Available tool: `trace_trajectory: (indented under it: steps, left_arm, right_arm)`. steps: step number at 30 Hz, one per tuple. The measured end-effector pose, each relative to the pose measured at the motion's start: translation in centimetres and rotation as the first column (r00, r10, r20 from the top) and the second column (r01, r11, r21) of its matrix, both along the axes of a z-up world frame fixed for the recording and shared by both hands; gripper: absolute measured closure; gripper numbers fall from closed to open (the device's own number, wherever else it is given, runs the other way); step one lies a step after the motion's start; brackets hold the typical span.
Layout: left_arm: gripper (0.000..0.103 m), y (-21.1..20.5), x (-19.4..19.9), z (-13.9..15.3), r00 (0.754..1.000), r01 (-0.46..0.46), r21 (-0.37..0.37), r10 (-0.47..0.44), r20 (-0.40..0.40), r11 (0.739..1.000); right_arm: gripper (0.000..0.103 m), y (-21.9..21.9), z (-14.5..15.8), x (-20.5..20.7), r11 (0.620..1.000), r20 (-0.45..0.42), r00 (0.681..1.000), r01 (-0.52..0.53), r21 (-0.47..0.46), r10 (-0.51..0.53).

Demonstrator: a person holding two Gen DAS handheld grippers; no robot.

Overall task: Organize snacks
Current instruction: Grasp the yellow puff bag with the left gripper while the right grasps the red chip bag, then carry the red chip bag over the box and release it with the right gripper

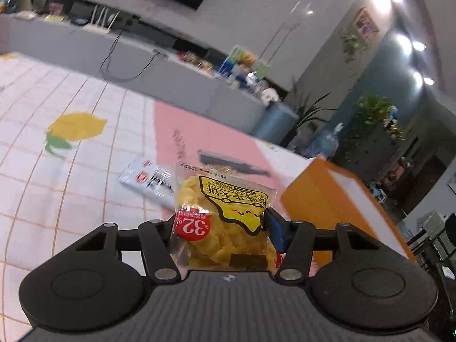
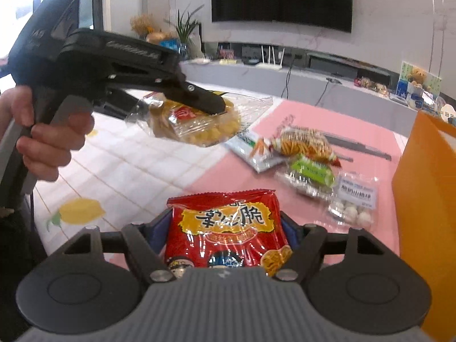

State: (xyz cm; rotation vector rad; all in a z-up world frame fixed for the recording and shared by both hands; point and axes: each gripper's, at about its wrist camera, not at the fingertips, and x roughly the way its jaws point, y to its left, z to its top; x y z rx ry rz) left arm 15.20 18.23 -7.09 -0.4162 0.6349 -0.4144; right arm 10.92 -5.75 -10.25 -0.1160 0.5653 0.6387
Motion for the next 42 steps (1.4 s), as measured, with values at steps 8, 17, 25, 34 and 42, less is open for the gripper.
trace_trajectory:
  steps: [8,17,25,34,42]
  left_arm:
    - [0.038,-1.2,-3.9,5.0,0.988,-0.006,-0.025,0.01,0.157,1.0]
    - [0.037,-5.7,-7.2,11.2,0.959,-0.043,0.019,0.036,0.282,0.999]
    - [0.037,-11.2,-6.1,11.8,0.967,0.039,-0.038,-0.028,0.254,0.999]
    - [0.038,-15.2,-1.7,8.5,0.99,0.056,-0.127,-0.038,0.138,0.99]
    - [0.038,-16.1,0.1,6.5,0.994,0.067,-0.097,-0.058,0.094,0.993]
  right_arm:
    - [0.029,-2.2,3.7,-0.8,0.99,0.048,0.998,0.041,0.133,-0.048]
    - [0.03,-11.0,10.2,-0.2,0.863,0.002,0.963,0.241,0.444,-0.27]
    - [0.029,-19.7,15.0,2.6,0.835,0.001,0.861,0.494,0.243,-0.509]
    - [0.03,-21.7,8.8,9.8,0.831,-0.286,0.828,0.535,0.149,-0.482]
    - [0.03,-20.0,6.0,14.9,0.849,-0.388,0.795,0.525,0.057,-0.466]
